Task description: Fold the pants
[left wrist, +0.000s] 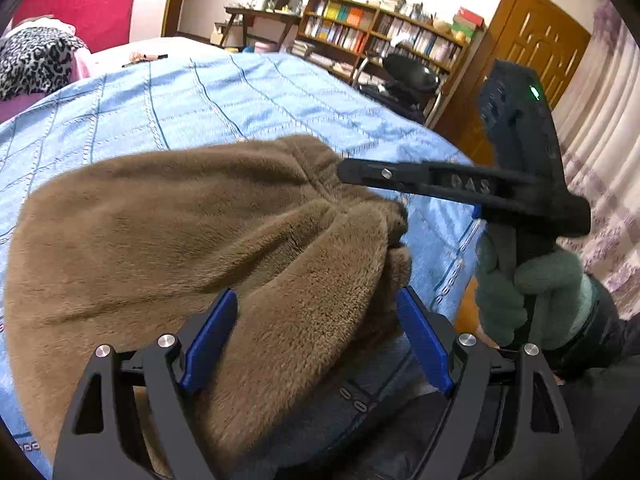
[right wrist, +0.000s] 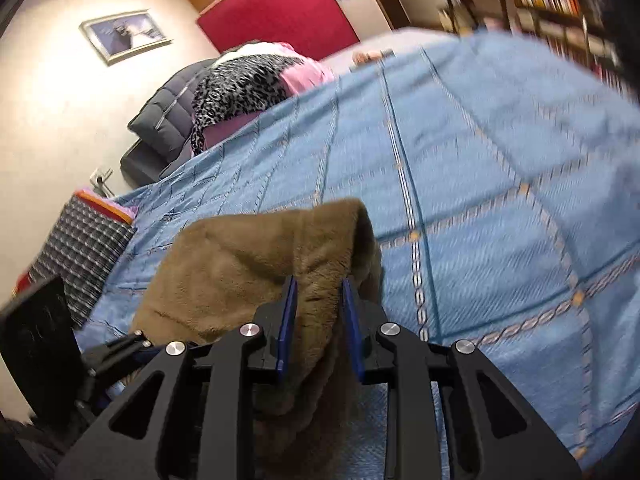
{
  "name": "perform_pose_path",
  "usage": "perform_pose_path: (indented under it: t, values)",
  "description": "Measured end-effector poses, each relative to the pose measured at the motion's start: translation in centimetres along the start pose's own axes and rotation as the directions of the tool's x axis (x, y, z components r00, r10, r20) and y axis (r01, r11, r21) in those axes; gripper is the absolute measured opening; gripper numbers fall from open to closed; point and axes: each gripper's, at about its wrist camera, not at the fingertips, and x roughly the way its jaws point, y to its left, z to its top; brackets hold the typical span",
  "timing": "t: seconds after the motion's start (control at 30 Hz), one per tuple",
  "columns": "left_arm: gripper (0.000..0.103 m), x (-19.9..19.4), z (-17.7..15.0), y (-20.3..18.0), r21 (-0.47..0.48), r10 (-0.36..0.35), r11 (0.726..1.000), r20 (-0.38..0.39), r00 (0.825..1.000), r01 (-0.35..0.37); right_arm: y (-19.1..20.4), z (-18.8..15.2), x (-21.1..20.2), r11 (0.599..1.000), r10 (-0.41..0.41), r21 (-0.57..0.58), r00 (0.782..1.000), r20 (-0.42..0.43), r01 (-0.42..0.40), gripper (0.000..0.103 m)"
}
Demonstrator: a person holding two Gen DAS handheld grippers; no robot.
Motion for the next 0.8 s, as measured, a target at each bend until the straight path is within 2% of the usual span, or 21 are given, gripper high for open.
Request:
perform_pose_path:
  t: [0.1,0.3,0.4,0.5,0.57,0.6,0.7,0.8]
  values:
    - [0.082,-1.6,0.2,0.9,-0.033,-0.002,0.999,0.028,1.0,0.003,1.4,-0.6,-1.3,0.997,0.031,-0.07,0.999,-0.009,-0.032,0.039]
    - [0.082,-2.8,0.0,3.0,-0.097,0.043,0.994,0.043,0.998,-0.039,1.0,-2.7,-3.4,0.989,0.124,-0.066,0.986,-0.11,-0.132,0.044]
    - [0.082,-2.1,0.3,3.2,-0.118,0.032,0.993,0.041,0.999,-0.027,1.1,-3.9,-3.5,0.983,0.157,-0.067,0.975,-0.16,-0.17,0.05]
    - [0.082,-1.4,0.8,2.7,-0.109,0.021,0.994,0.043,0.999,-0.016,2.4,-5.0,-2.7,0.979,0.134,-0.121,0.969,-0.206,-0.161,0.05]
    - [0.082,-0.7,1.2,2.4,-0.093,0.017,0.996,0.037,0.999,-0.013,2.9,-5.5,-1.9,0.985,0.044,-0.155,0.978,-0.205,-0.077,0.05]
    - [0.082,-0.4,1.2,2.3,-0.088,0.011,0.996,0.031,0.999,-0.008,2.4,-5.5,-1.4,0.991,0.006,-0.126,0.979,-0.204,-0.033,0.05]
    - [0.082,0.8,0.8,1.7,-0.074,-0.018,0.997,-0.015,1.0,0.017,-0.3,-5.7,-0.7,0.999,0.018,0.044,0.978,-0.21,-0.008,0.05]
    - [0.082,1.7,-0.1,0.8,-0.009,-0.006,1.0,-0.049,0.999,0.005,-2.8,-6.6,-0.1,0.987,0.027,0.161,0.974,-0.223,0.009,0.05]
